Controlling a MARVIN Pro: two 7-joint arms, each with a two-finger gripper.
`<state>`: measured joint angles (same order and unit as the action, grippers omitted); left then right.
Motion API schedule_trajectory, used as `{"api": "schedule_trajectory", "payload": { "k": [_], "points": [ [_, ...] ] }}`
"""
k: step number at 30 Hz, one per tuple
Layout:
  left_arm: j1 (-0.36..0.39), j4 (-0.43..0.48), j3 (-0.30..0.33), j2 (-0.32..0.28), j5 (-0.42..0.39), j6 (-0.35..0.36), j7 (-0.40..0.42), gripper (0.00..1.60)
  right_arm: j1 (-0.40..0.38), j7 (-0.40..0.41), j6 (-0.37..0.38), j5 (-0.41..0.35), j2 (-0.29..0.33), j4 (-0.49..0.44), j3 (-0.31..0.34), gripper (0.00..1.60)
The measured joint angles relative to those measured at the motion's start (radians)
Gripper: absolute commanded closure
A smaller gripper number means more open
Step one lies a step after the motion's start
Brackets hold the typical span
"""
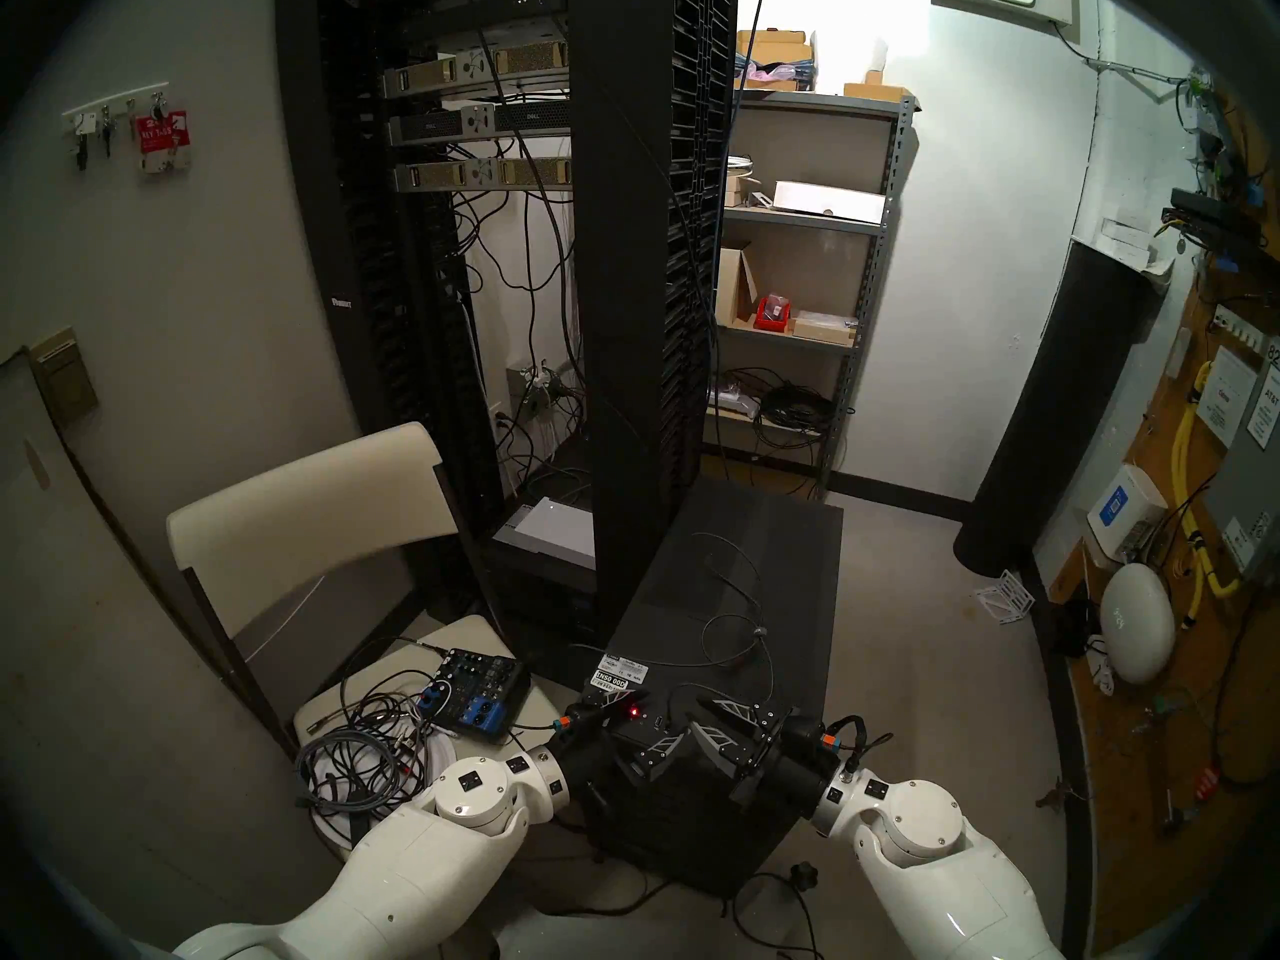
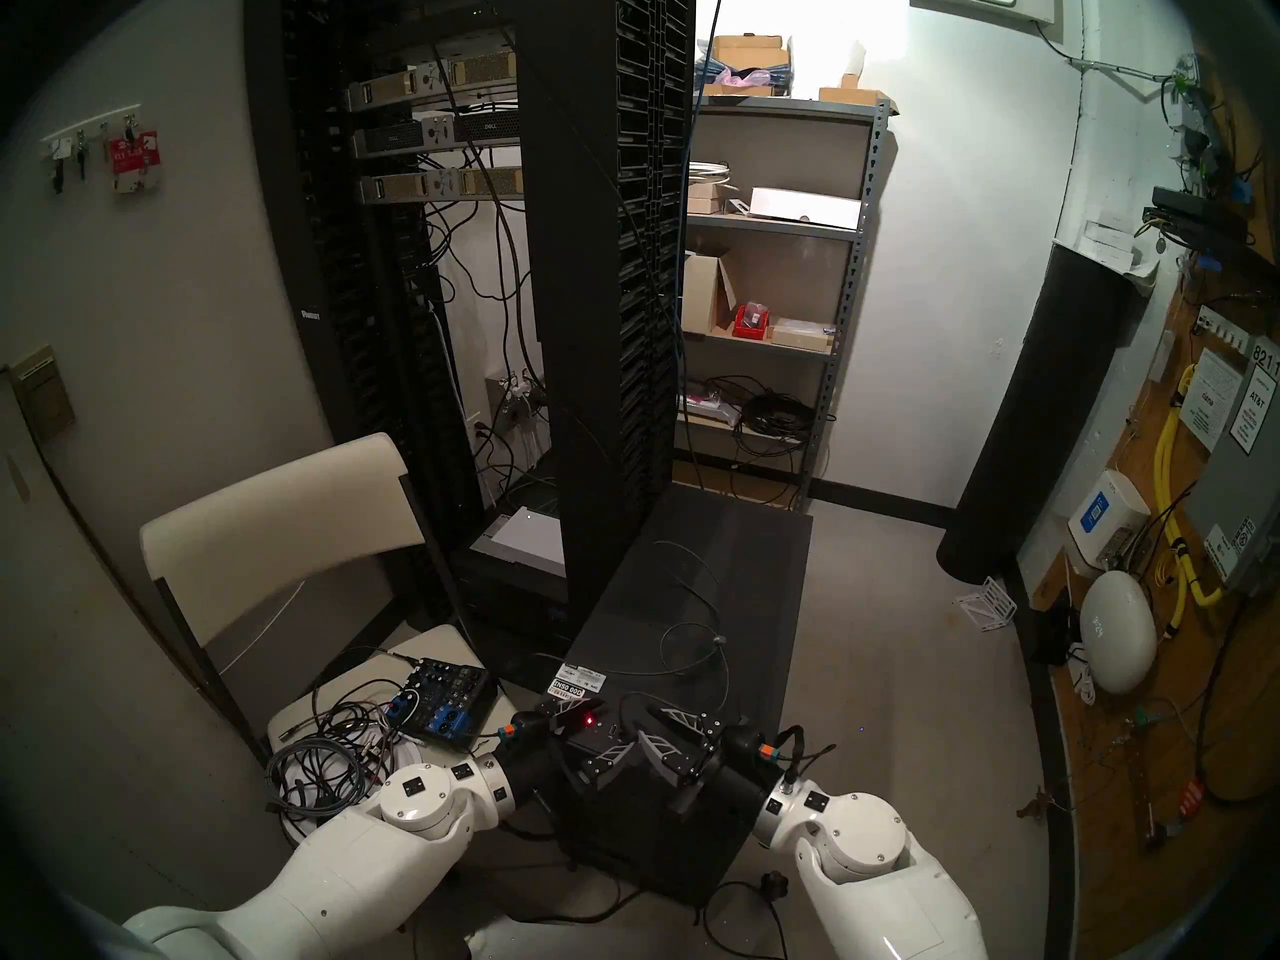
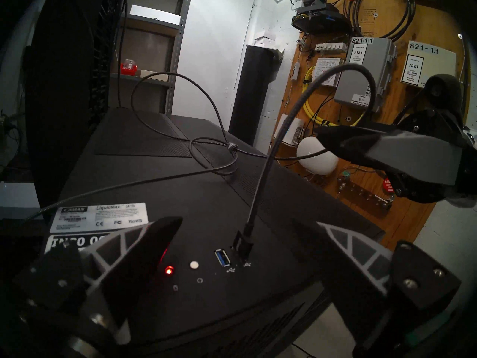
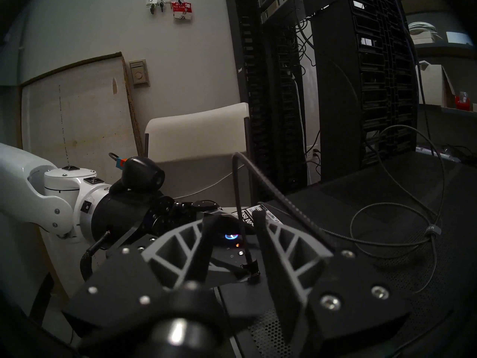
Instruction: Insert the cable into the workstation's USB slot
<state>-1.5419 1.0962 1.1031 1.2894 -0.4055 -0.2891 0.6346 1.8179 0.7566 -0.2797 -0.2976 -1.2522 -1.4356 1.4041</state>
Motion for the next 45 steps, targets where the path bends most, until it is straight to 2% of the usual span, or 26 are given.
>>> {"api": "schedule_trajectory", "payload": {
  "k": [10,17,21,32,40,45],
  "points": [
    [-0.061,0.118,0.056,-0.079,-0.048,0.036,0.044,0.0,0.023,0.004,0.03,-0.001,0.004,-0.021,0.006,0.42],
    [-0.104,0.168,0.101,-0.122,-0.081,0.054,0.059,0.0,0.059,0.011,0.047,-0.002,0.015,-0.062,0.014,0.44],
    [-0.127,0.194,0.133,-0.14,-0.111,0.065,0.064,0.0,0.093,0.02,0.051,-0.009,0.024,-0.106,0.022,0.51],
    [-0.156,0.246,0.185,-0.149,-0.164,0.101,0.052,0.0,0.186,0.037,0.064,-0.021,0.041,-0.204,0.03,0.62],
    [-0.151,0.266,0.201,-0.133,-0.178,0.12,0.013,0.0,0.254,0.036,0.06,-0.022,0.05,-0.278,0.043,0.53],
    [-0.144,0.289,0.205,-0.12,-0.185,0.127,-0.006,0.0,0.299,0.014,0.04,-0.024,0.056,-0.345,0.085,0.5]
  ]
}}
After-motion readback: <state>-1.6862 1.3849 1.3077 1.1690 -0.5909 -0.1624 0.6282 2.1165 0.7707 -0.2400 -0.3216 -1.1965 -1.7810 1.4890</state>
